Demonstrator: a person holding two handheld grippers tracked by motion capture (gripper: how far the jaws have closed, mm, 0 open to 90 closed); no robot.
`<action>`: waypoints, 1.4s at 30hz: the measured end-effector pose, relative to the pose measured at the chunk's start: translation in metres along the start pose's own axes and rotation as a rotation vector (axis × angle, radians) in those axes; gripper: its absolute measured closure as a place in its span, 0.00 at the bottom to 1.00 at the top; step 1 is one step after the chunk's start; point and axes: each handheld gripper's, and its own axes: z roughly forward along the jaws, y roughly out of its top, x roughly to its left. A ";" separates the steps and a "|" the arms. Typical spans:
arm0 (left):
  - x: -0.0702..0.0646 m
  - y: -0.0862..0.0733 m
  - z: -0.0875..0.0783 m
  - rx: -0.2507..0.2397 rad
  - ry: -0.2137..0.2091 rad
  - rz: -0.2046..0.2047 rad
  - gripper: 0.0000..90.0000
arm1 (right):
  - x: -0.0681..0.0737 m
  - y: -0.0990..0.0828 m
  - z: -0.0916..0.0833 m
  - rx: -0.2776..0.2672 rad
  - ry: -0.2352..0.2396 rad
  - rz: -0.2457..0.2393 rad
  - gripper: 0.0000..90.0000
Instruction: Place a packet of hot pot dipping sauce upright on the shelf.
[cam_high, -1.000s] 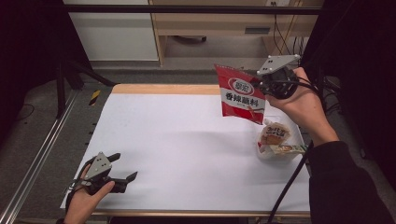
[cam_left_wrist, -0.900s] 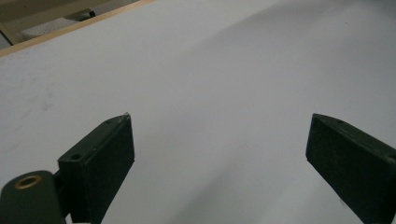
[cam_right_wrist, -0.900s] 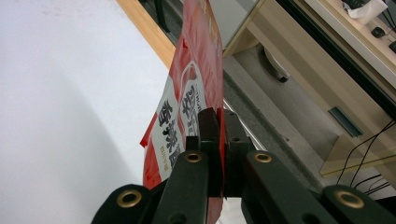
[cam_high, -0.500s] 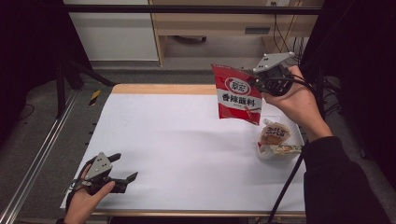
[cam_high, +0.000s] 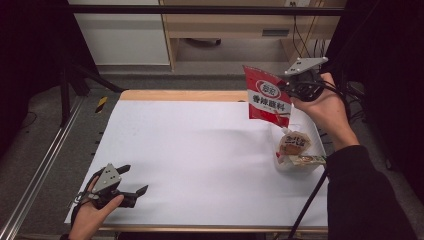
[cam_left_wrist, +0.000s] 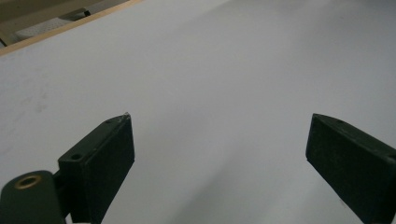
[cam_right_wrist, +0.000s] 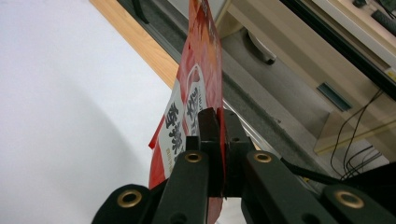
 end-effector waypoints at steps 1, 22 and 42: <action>0.000 0.000 0.000 0.000 0.001 0.001 0.09 | -0.002 -0.003 -0.001 0.004 -0.005 0.008 1.00; -0.001 -0.001 0.003 0.012 -0.009 0.007 0.09 | -0.038 -0.049 -0.019 0.050 -0.099 0.136 1.00; -0.005 0.000 0.005 0.022 -0.027 0.028 0.09 | -0.027 -0.101 0.006 0.057 -0.089 0.252 1.00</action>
